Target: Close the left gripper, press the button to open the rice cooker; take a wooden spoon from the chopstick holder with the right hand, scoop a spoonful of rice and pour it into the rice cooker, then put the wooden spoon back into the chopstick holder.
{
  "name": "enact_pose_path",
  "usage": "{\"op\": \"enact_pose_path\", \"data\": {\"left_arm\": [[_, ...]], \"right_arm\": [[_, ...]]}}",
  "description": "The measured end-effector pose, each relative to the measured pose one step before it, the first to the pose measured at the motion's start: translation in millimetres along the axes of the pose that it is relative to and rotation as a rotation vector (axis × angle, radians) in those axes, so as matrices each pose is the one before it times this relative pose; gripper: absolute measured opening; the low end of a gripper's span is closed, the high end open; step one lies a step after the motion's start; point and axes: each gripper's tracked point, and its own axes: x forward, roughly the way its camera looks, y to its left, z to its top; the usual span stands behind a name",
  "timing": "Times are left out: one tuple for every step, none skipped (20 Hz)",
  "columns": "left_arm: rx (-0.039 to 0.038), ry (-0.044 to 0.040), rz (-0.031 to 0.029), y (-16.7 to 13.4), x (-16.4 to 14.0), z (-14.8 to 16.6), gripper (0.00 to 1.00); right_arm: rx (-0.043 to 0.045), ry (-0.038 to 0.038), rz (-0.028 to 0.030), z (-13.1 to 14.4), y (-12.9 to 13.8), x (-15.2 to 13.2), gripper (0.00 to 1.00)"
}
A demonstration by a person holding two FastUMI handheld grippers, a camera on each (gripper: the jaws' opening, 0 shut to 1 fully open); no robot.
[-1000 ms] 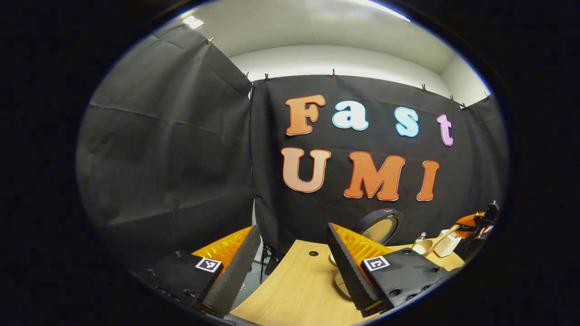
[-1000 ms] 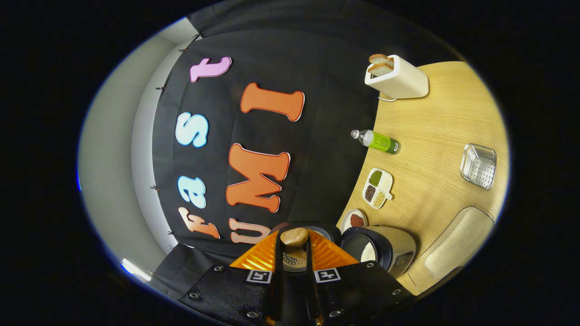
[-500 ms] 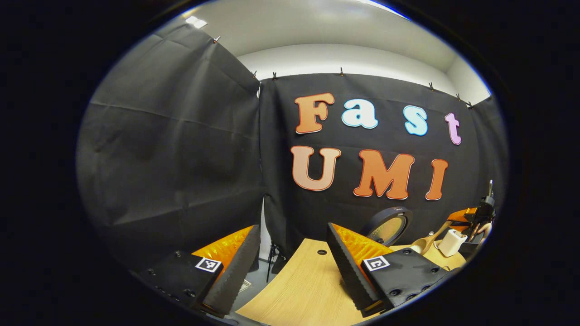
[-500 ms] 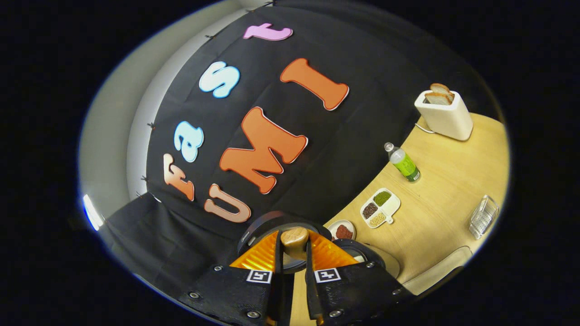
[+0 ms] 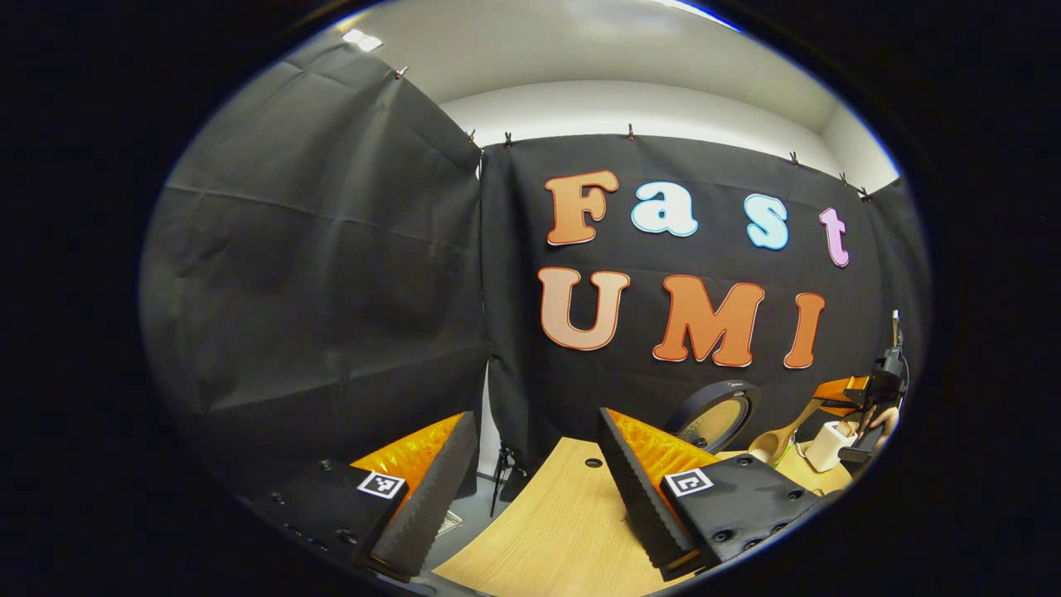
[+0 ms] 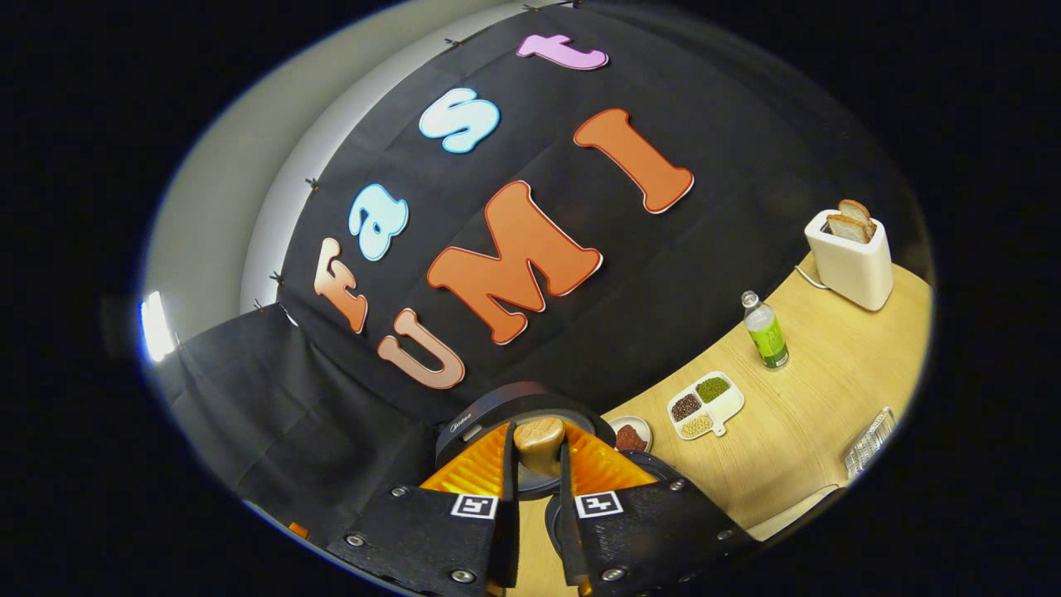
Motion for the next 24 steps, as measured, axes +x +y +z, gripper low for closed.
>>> {"op": "enact_pose_path", "data": {"left_arm": [[-0.00181,0.00165,-0.00036,-0.84,0.0,-0.7,0.94],[-0.00184,0.00062,0.00021,0.61,1.6,-1.28,0.94],[-0.00189,0.00159,0.00028,0.62,-0.21,0.07,0.94],[-0.00123,-0.00015,0.00036,0.08,-0.87,0.36,0.94],[0.00073,-0.0011,0.00029,0.36,-0.57,-0.8,0.94],[0.00235,-0.00112,0.00129,1.07,-0.09,0.35,0.94],[0.00285,-0.00064,0.00231,1.44,-1.02,-0.09,0.94],[0.0014,-0.00062,0.0017,0.37,-0.47,0.44,0.94],[-0.00058,-0.00096,0.00072,-0.17,0.41,0.65,0.94],[-0.00179,-0.00054,-0.00009,0.16,-0.3,0.54,0.94],[-0.00195,-0.00041,-0.00046,0.16,-0.36,-0.78,0.94],[-0.00101,-0.00027,-0.001,-0.56,0.02,0.1,0.94],[0.0003,0.00062,-0.00035,0.3,-1.02,-0.12,0.94],[0.00177,-0.0004,-0.00056,0.07,-0.53,0.22,0.94],[0.00217,-0.00034,0.00009,0.28,-0.5,0.38,0.94],[0.00238,-0.00059,0.00008,-0.3,-0.52,0.59,0.94],[0.00197,0.00004,0.00124,0.98,0.26,-1.09,0.94],[0.00019,0.00143,0.00097,0.23,0.17,-0.51,0.94],[-0.0005,0.00224,0.00027,0.03,0.04,-0.94,0.94],[-0.00122,0.00134,0.00088,0.28,-0.62,-0.14,0.94],[-0.00094,0.00008,0.00013,0.45,-0.83,-0.49,0.94],[-0.00037,-0.00085,0.00055,0.33,-0.07,1.32,0.94],[0.00092,-0.00158,0.00077,0.66,-0.18,-0.42,0.94],[0.00042,-0.00212,0.00045,0.17,-0.62,0.82,0.94]], "right_arm": [[-0.00851,-0.00386,0.00221,0.62,2.06,0.1,0.2],[-0.00241,-0.00166,-0.00574,1.24,-0.1,0.42,0.2],[-0.00055,-0.00033,-0.01185,-1.27,-2.36,0.22,0.2],[-0.00337,0.00071,-0.01065,0.34,-1.98,-0.1,0.2],[-0.00823,-0.003,-0.00556,0.28,-0.33,1.27,0.2],[-0.00769,-0.00346,-0.0011,0.3,-0.67,-0.05,0.2],[-0.00625,-0.00191,-0.00105,-0.42,1.36,-1.5,0.2],[-0.00335,0.00148,0.00235,-0.09,0.63,0.52,0.2],[-0.00369,0.00109,0.0048,-1.25,0.98,-1.49,0.2],[-0.00219,0.00062,0.00416,0.12,1.11,0.05,0.19],[-0.0038,-0.00012,0.00266,-0.43,1.11,0.01,0.19],[-0.00679,-0.00093,0.00099,0.31,0.45,0.4,0.2],[-0.00927,-0.00268,-0.00049,-1.01,0.52,-0.64,0.2],[-0.01148,-0.00077,-0.00075,0.02,0.62,0.09,0.2],[-0.0105,-0.00023,0.00008,0.13,0.49,-0.27,0.2],[-0.01119,-0.00015,0.0022,-0.33,1.41,-0.49,0.2],[-0.0129,-0.00018,0.00337,-1.61,2.32,0.02,0.2],[-0.01446,0.00022,0.00284,-0.67,1.65,0.35,0.2],[-0.01774,0.00061,0.00344,-1.12,1.56,-0.19,0.2],[-0.02079,0.00102,0.00322,-1.05,2.02,0.18,0.2],[-0.02103,0.00118,0.00213,-1.52,2.38,-0.12,0.2],[-0.02124,0.00334,0.00321,-1.64,2.39,1.6,0.2],[-0.01566,0.00266,0.00501,-1.5,0.6,-0.94,0.2],[-0.01532,0.0015,0.00688,-0.1,0.9,0.54,0.2]]}}
